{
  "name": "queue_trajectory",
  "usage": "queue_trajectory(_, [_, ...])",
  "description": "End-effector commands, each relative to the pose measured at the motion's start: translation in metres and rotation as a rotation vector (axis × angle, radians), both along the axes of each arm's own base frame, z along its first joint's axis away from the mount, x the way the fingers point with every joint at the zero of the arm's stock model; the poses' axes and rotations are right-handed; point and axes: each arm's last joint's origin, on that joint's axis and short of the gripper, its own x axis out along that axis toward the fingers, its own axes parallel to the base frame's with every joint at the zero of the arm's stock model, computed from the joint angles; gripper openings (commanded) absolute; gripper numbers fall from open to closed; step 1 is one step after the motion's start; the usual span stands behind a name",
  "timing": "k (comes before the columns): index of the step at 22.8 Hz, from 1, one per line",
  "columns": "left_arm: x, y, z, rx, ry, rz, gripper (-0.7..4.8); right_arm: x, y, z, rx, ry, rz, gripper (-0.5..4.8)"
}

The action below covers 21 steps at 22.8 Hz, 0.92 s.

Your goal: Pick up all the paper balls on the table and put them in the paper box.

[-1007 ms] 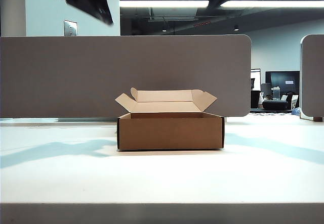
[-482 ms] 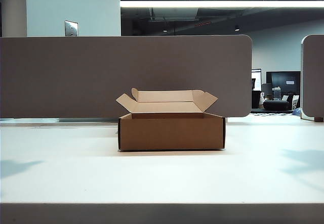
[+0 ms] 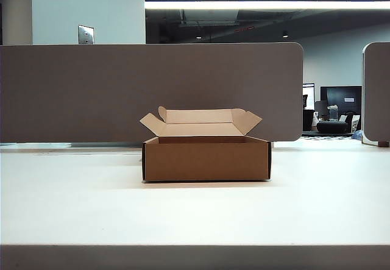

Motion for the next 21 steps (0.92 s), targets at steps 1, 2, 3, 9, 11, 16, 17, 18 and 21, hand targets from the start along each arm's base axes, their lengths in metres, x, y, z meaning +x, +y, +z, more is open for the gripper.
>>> queue_trajectory(1, [0.004,-0.002,-0.025,-0.011,-0.052,-0.019,-0.05,-0.006,-0.003,-0.028,0.016,-0.062,-0.053,0.01])
queue_trajectory(2, [0.005,-0.002,-0.033,-0.01,-0.048,-0.017,-0.03,-0.008,-0.004,-0.038,0.016,-0.063,-0.056,0.04])
queue_trajectory(3, [0.008,-0.003,-0.043,-0.001,-0.027,-0.015,-0.01,-0.011,-0.005,-0.051,0.013,-0.052,-0.053,0.26])
queue_trajectory(9, [0.028,-0.01,-0.089,-0.091,-0.079,0.043,-0.03,-0.011,-0.004,-0.106,0.104,-0.212,-0.038,0.45])
queue_trajectory(11, [0.03,-0.013,-0.105,-0.121,-0.106,-0.02,-0.03,-0.01,-0.004,-0.122,0.111,-0.229,-0.031,0.44])
queue_trajectory(16, [0.028,-0.015,-0.139,-0.133,-0.059,-0.103,-0.04,-0.011,-0.004,-0.154,0.114,-0.241,-0.03,-0.06])
queue_trajectory(17, [0.028,-0.015,-0.141,-0.137,-0.071,-0.102,-0.04,-0.012,-0.004,-0.157,0.117,-0.247,-0.03,-0.06])
queue_trajectory(18, [0.028,-0.015,-0.143,-0.142,-0.092,-0.095,-0.04,-0.012,-0.004,-0.159,0.127,-0.263,-0.03,-0.06])
queue_trajectory(21, [0.026,-0.013,-0.144,-0.16,-0.138,-0.062,-0.05,-0.014,-0.005,-0.161,0.14,-0.291,-0.033,-0.06])
